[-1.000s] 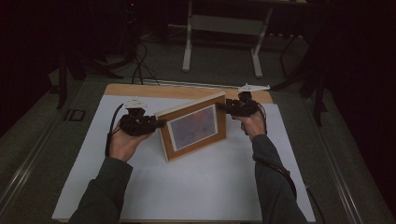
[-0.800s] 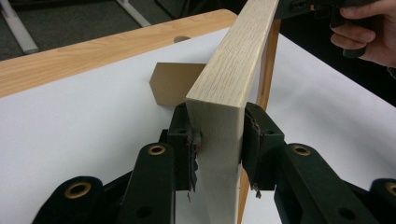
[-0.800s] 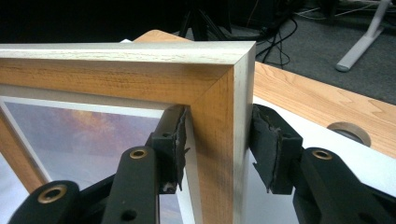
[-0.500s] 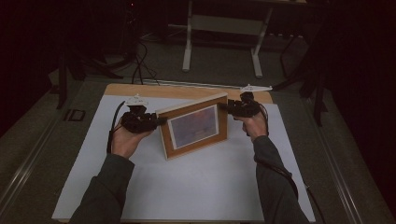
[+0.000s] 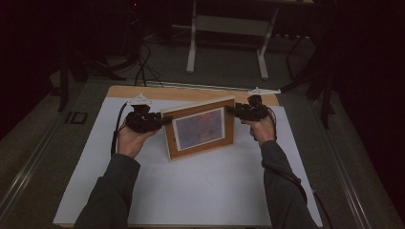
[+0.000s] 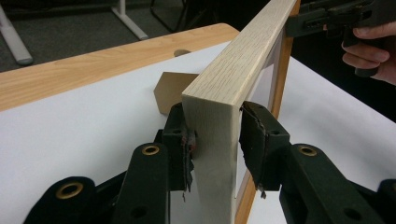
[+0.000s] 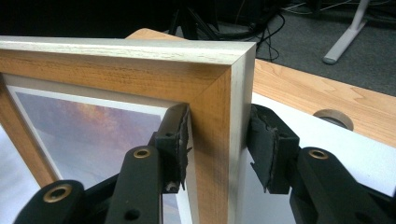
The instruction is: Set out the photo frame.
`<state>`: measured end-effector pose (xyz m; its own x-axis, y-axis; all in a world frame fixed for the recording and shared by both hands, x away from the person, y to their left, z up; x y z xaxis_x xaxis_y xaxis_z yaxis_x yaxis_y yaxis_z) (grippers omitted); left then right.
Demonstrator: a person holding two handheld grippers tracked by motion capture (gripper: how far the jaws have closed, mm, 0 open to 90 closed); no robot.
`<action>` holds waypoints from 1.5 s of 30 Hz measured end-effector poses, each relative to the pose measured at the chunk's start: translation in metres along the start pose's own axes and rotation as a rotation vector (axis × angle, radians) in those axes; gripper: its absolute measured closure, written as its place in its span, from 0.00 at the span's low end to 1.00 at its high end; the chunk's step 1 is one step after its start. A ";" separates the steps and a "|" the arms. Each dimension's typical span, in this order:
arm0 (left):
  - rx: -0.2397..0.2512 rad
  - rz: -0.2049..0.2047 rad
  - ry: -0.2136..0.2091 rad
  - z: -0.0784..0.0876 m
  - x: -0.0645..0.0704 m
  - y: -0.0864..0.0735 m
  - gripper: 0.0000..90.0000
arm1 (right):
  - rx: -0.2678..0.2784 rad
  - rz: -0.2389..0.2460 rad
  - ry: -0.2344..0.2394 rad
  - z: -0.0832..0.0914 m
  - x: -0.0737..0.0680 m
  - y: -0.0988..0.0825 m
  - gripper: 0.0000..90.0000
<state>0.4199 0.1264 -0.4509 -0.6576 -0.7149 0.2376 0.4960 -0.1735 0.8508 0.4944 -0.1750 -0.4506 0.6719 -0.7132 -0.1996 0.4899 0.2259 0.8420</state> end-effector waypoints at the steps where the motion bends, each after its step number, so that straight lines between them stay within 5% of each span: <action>1: 0.001 -0.003 -0.001 0.000 -0.001 0.000 0.73 | 0.000 0.000 -0.002 0.000 0.000 0.000 0.65; 17: 0.013 -0.018 -0.026 -0.007 -0.007 0.005 0.71 | -0.007 -0.003 -0.037 0.007 -0.002 -0.004 0.66; 45: 0.052 0.008 -0.001 -0.019 -0.013 0.011 0.63 | -0.011 -0.009 -0.068 0.019 -0.007 -0.013 0.68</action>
<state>0.4446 0.1212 -0.4530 -0.6539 -0.7158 0.2450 0.4712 -0.1319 0.8721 0.4729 -0.1850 -0.4505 0.6283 -0.7588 -0.1719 0.5018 0.2264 0.8349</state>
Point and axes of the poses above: each handheld gripper's, and its own axes: z roughly backward along the jaws, y roughly out of its top, x roughly to its right, the point moved 6 cm from there along -z, roughly forward along the jaws
